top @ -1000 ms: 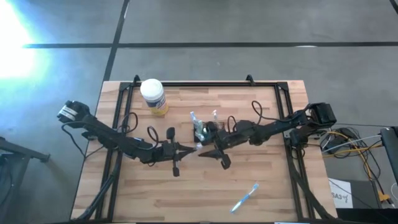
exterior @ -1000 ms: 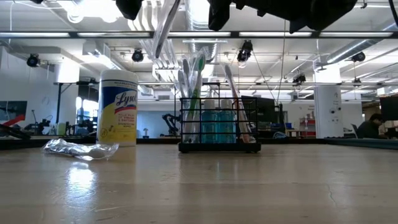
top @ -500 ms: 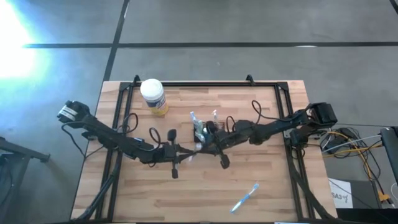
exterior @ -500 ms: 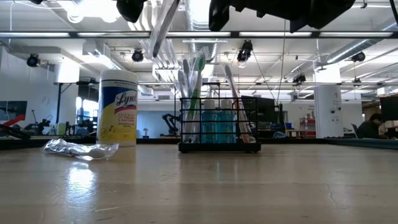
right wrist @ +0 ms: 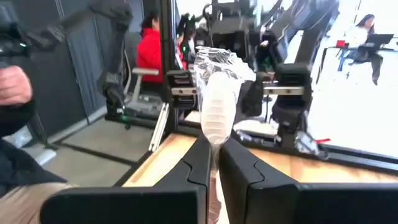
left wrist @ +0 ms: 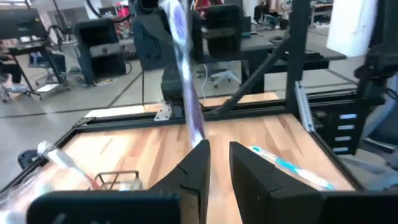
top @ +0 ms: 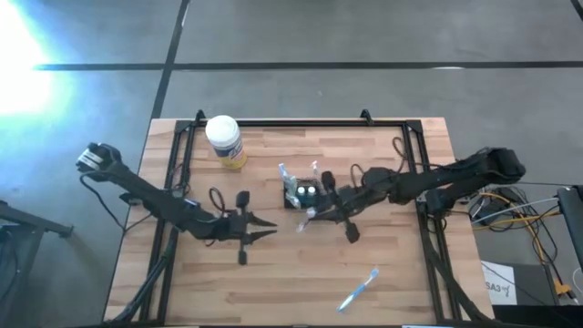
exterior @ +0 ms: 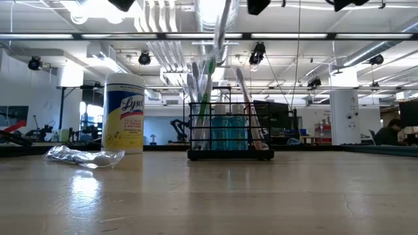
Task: Pick & Place toothbrushing station
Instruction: Put the right violet toothbrush into the black mesh organizer
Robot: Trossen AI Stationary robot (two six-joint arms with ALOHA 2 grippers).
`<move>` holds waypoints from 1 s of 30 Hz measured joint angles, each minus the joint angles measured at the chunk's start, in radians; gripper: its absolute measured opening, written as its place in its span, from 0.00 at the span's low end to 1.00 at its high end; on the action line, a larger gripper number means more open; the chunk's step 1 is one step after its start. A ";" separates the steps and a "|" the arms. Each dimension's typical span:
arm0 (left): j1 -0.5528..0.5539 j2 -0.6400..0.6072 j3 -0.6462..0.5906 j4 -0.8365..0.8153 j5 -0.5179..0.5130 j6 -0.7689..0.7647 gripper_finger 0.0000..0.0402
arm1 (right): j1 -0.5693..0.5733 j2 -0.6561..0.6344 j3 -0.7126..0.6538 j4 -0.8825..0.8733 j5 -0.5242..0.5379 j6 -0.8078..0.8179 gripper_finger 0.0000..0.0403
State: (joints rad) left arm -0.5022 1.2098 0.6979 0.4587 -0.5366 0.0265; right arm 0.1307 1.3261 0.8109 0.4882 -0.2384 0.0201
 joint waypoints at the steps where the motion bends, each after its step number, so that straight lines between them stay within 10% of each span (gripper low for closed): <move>1: -0.013 -0.029 -0.005 -0.031 -0.017 -0.016 0.15 | -0.006 -0.034 -0.016 -0.008 0.001 0.000 0.03; 13: -0.076 -0.411 -0.294 -0.070 -0.148 -0.134 0.01 | -0.134 -0.306 -0.125 -0.251 0.107 -0.009 0.03; 30: -0.077 -0.521 -0.528 0.230 -0.132 -0.159 0.08 | -0.277 -0.215 -0.262 -0.126 0.111 0.004 0.03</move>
State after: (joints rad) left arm -0.5789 0.6887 0.1699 0.6884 -0.6682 -0.1327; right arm -0.1459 1.1115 0.5486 0.3619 -0.1275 0.0244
